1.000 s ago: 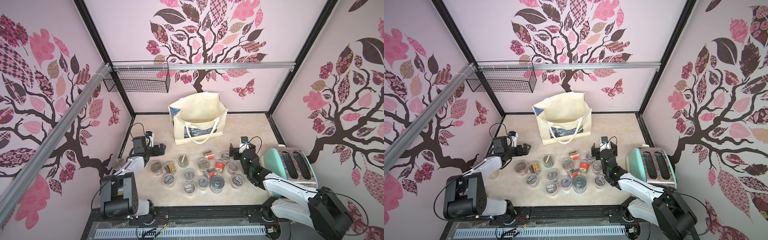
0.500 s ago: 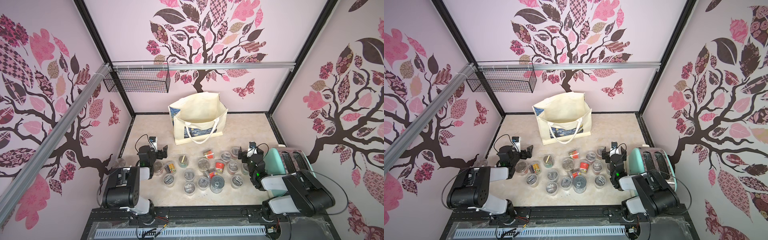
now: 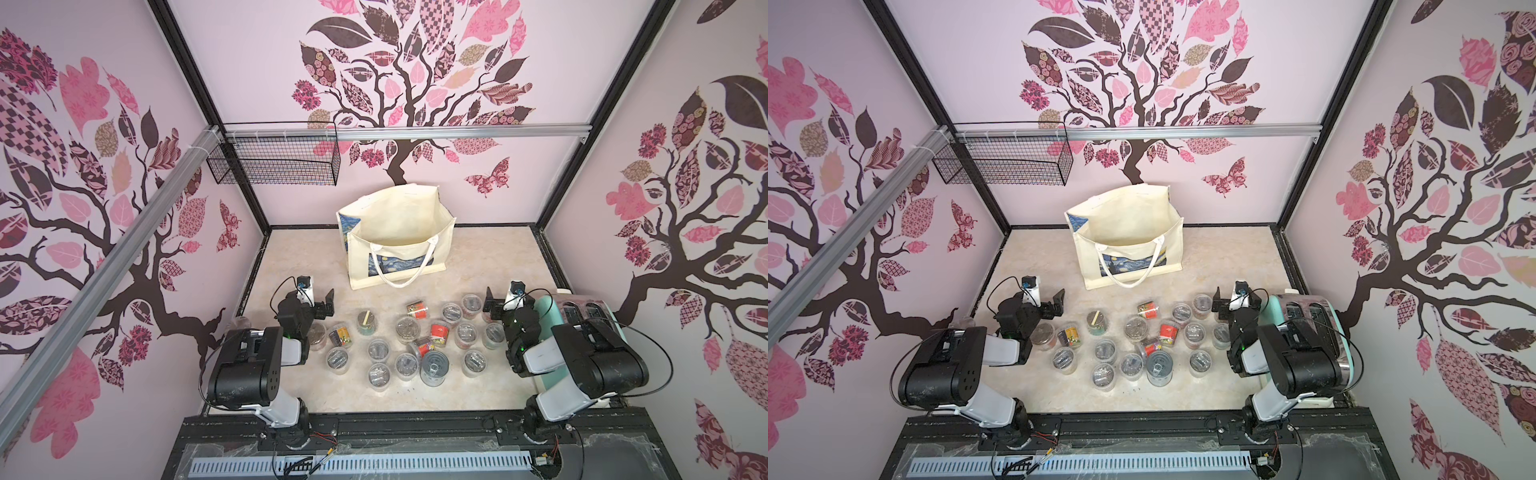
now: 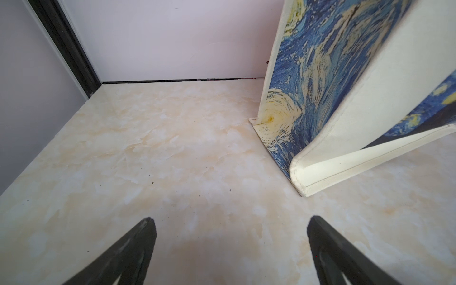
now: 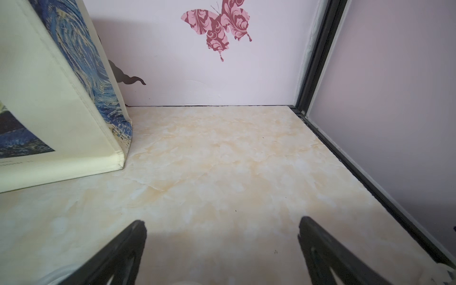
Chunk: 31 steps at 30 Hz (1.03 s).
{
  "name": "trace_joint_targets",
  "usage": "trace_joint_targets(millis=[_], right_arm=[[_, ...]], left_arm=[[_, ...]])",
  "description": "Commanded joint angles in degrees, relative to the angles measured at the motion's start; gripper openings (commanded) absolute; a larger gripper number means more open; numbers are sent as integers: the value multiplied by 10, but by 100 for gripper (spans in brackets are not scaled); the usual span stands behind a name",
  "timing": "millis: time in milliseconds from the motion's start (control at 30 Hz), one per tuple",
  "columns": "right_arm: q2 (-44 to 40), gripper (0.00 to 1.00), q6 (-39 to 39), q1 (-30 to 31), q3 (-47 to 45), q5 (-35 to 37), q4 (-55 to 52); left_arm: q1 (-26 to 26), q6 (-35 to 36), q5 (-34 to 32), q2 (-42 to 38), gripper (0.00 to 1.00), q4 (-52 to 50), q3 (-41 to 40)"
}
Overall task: Take out the seed jars from the canvas bag
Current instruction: Reset both arms
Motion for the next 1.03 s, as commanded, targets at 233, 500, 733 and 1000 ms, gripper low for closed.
trace_joint_targets(millis=[233,500,733,1000], right_arm=[[4,100,11,-2,2,-3,18],[7,100,12,-2,-2,5,30],[4,99,22,-10,27,-7,-31],[3,100,19,-10,8,-5,7]], left_arm=[[-5,5,-13,-8,98,-4,2],[-8,4,-16,-8,98,-8,3],[-7,2,-16,-8,98,-15,7],[-7,3,-17,-9,98,-14,7]])
